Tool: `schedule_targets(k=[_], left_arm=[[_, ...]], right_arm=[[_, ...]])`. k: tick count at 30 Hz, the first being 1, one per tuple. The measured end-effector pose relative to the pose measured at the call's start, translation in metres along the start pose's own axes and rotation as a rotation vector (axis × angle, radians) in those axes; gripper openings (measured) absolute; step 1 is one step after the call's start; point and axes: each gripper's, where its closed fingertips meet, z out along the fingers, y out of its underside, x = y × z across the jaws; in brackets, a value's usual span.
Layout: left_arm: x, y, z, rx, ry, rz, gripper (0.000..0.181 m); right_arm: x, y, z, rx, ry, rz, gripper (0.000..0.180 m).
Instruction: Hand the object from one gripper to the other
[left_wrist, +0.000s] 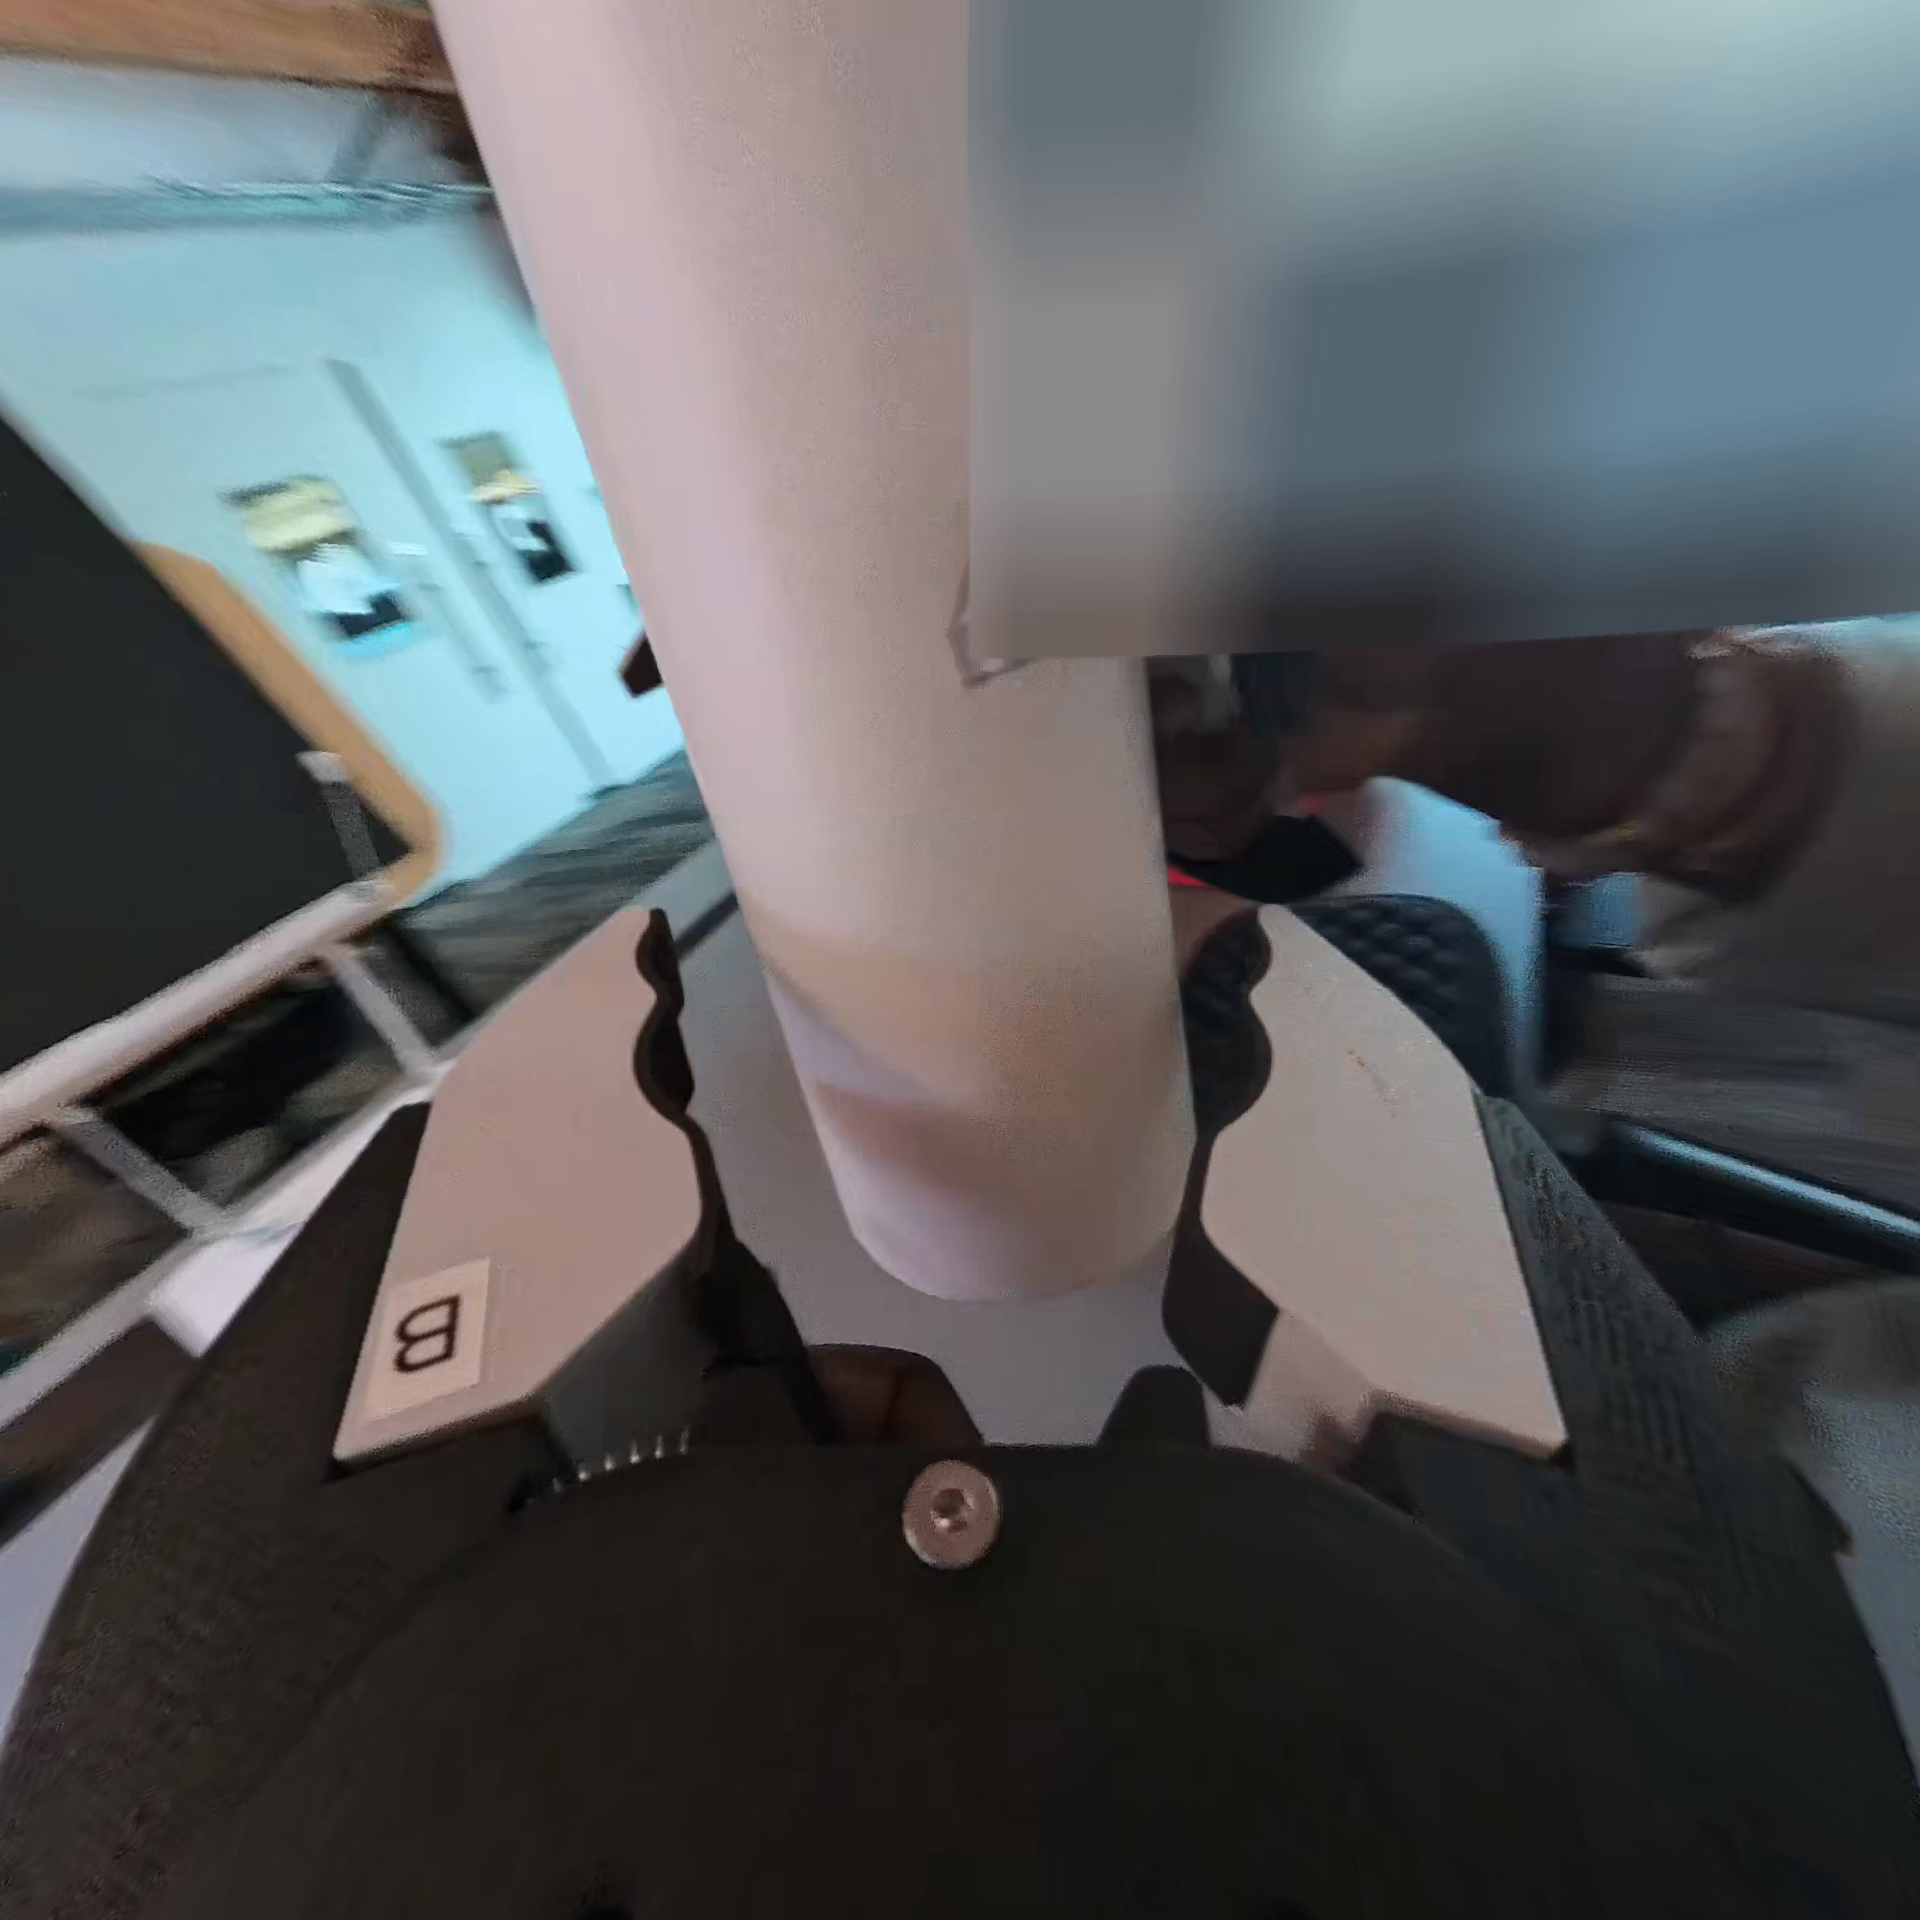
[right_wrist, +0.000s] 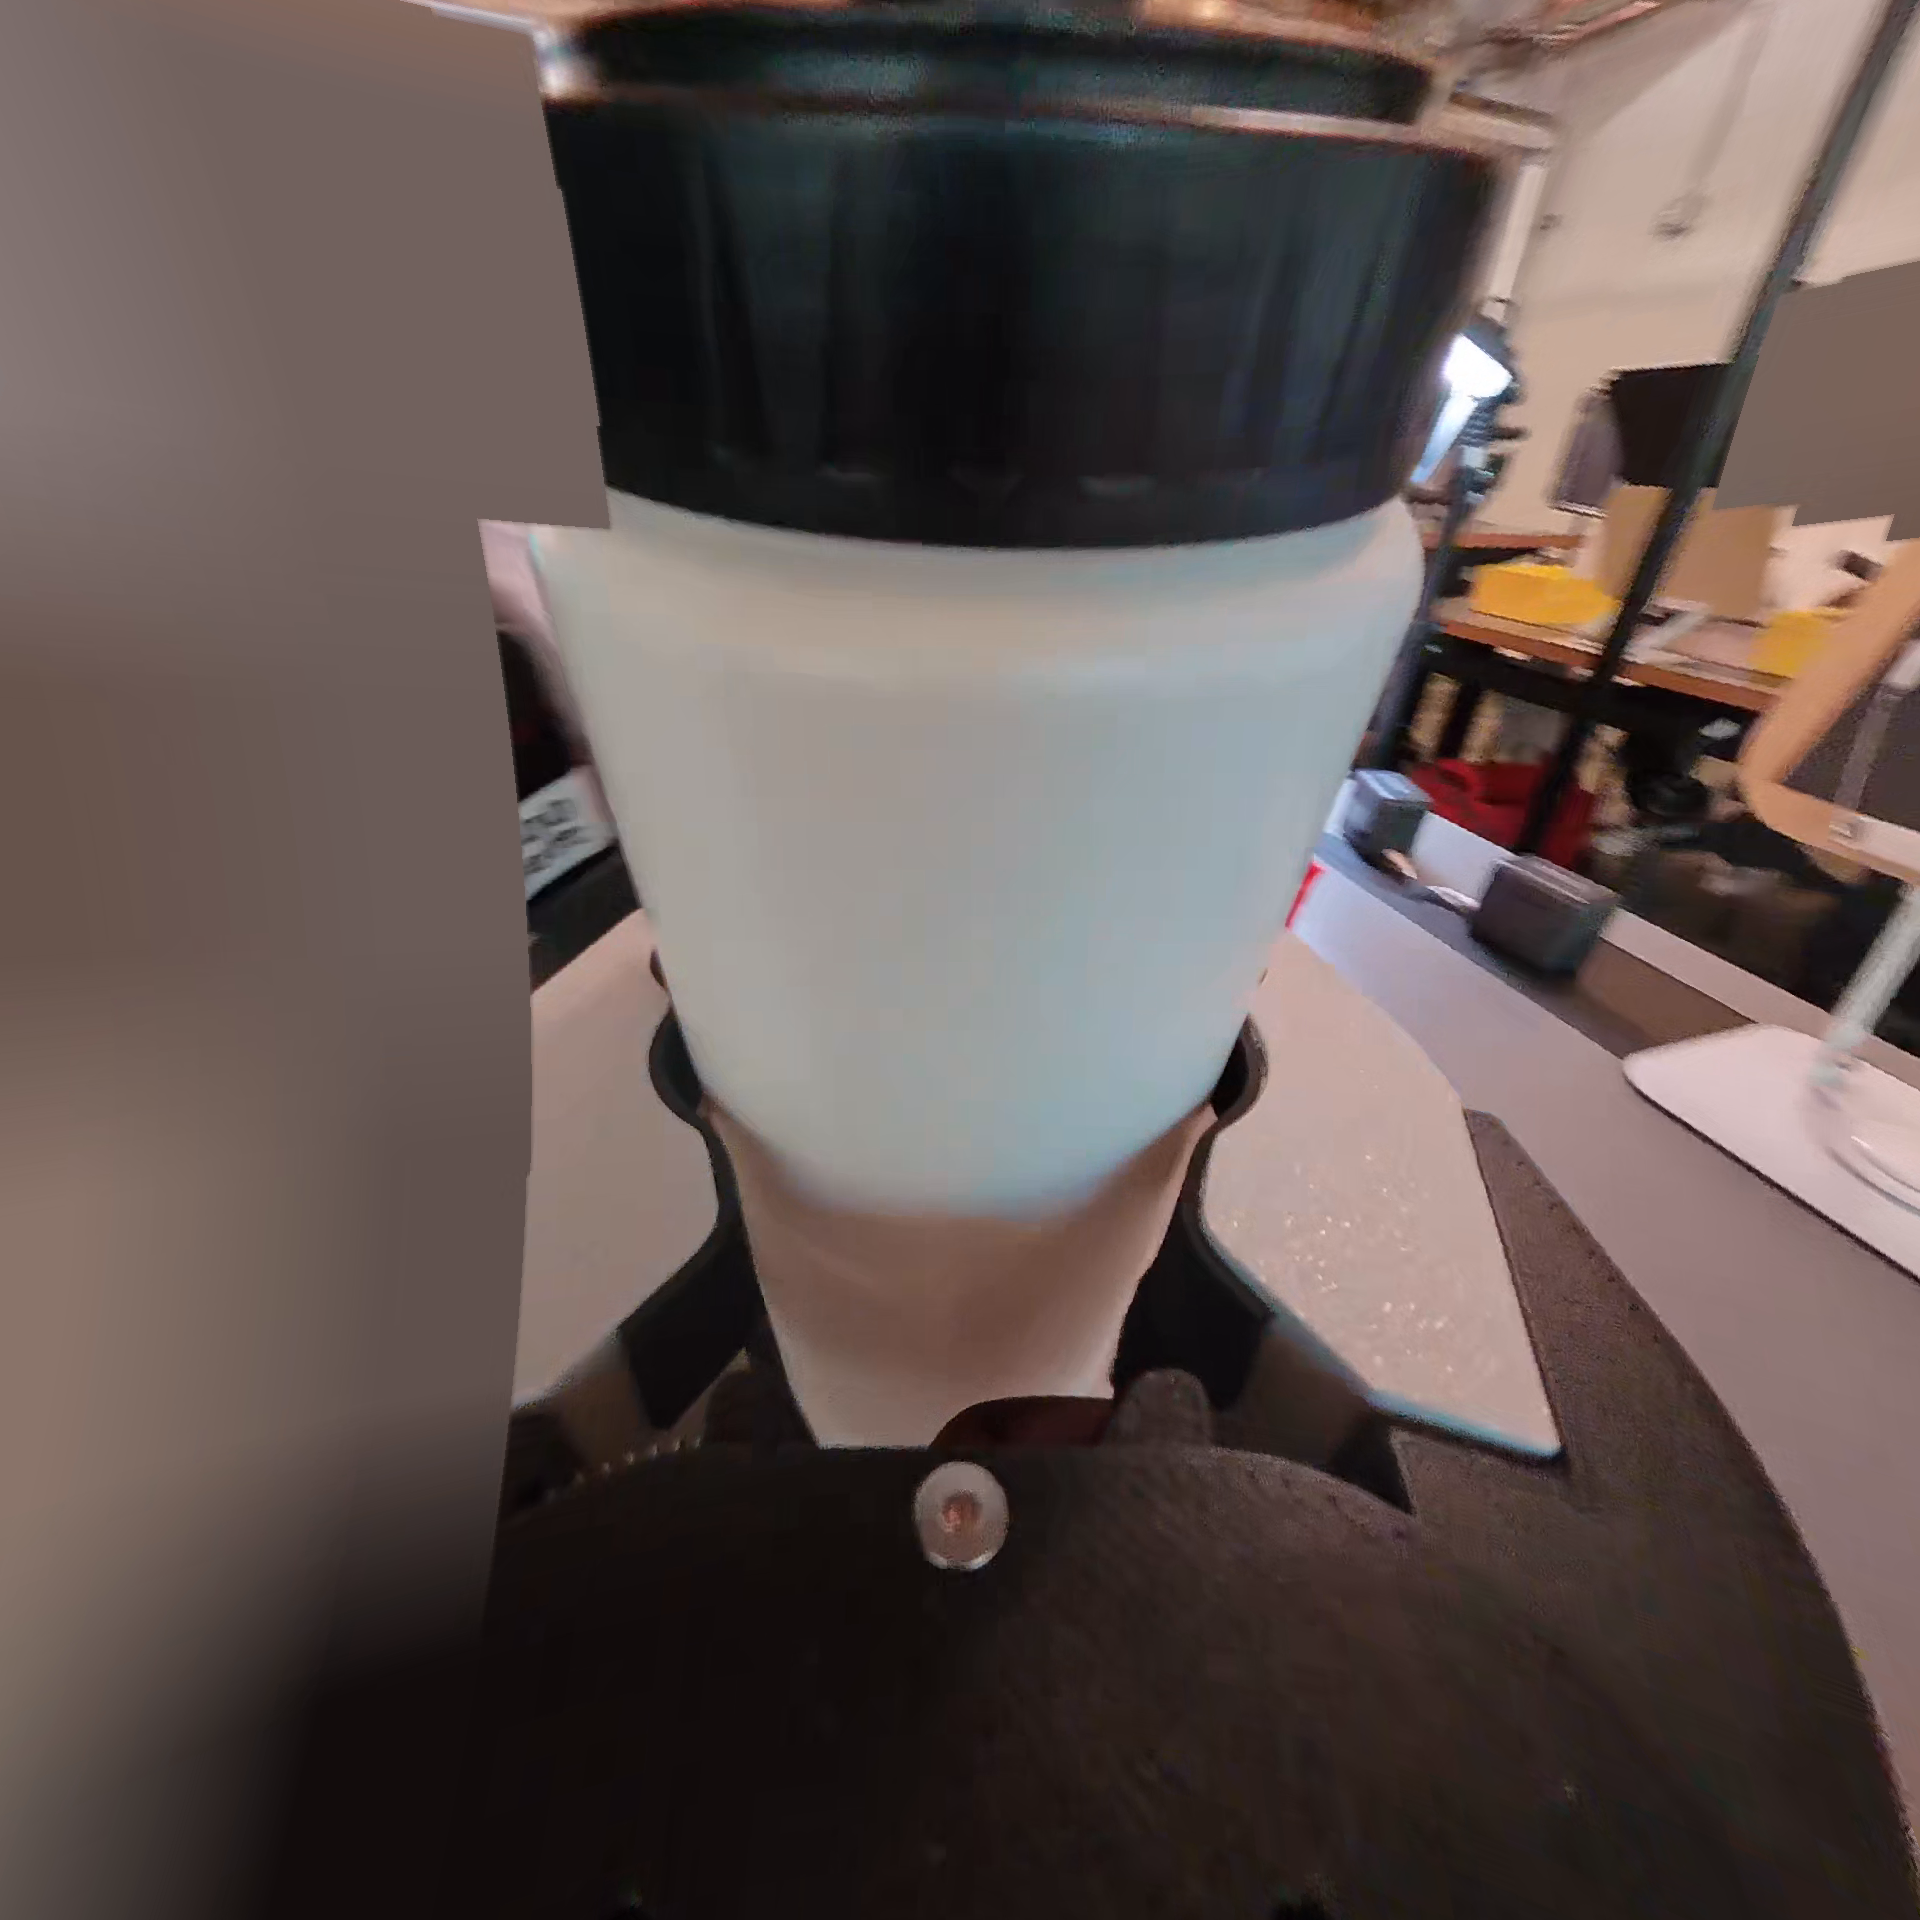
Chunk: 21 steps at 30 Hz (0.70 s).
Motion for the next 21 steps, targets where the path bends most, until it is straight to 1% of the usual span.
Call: schedule_targets(k=[1,3,5,6,7,9,11,13,15,16,20,21], left_arm=[[-0.005,0.001,0.002,-0.012,-0.08,0.042,0.101],[-0.012,0.002,0.005,-0.029,-0.208,0.113,0.101],[-0.013,0.006,0.01,-0.059,-0.253,0.131,0.1],[-0.012,0.008,0.012,-0.072,-0.25,0.125,0.098],[-0.01,0.01,0.014,-0.08,-0.232,0.115,0.092],[-0.011,0.011,0.015,-0.094,-0.22,0.101,0.09],[-0.011,0.008,0.013,-0.077,-0.204,0.107,0.089],[-0.009,0.006,0.01,-0.053,-0.156,0.069,0.088],[-0.005,0.002,0.007,-0.004,-0.072,-0.009,0.088],[-0.002,-0.002,0.005,0.03,-0.027,-0.047,0.088],[0.014,-0.015,-0.004,0.133,0.207,-0.158,0.088],[0.018,-0.017,-0.007,0.151,0.276,-0.183,0.088]], right_arm=[[0.005,0.001,0.001,-0.012,0.053,0.008,0.098],[0.012,0.005,0.003,-0.03,0.13,0.02,0.099],[0.012,0.008,0.005,-0.042,0.17,0.025,0.098],[0.012,0.009,0.006,-0.049,0.187,0.025,0.099],[0.013,0.009,0.006,-0.055,0.204,0.018,0.099],[0.014,0.011,0.006,-0.074,0.229,0.009,0.099],[0.013,0.01,0.005,-0.076,0.213,0.023,0.1],[0.007,0.008,0.004,-0.074,0.149,0.029,0.098],[-0.002,0.004,0.002,-0.053,0.054,0.016,0.09],[-0.007,0.002,0.001,-0.046,-0.001,0.012,0.09],[-0.018,0.008,0.0,-0.089,-0.193,0.005,0.104],[-0.024,0.009,-0.001,-0.091,-0.263,0.02,0.105]])
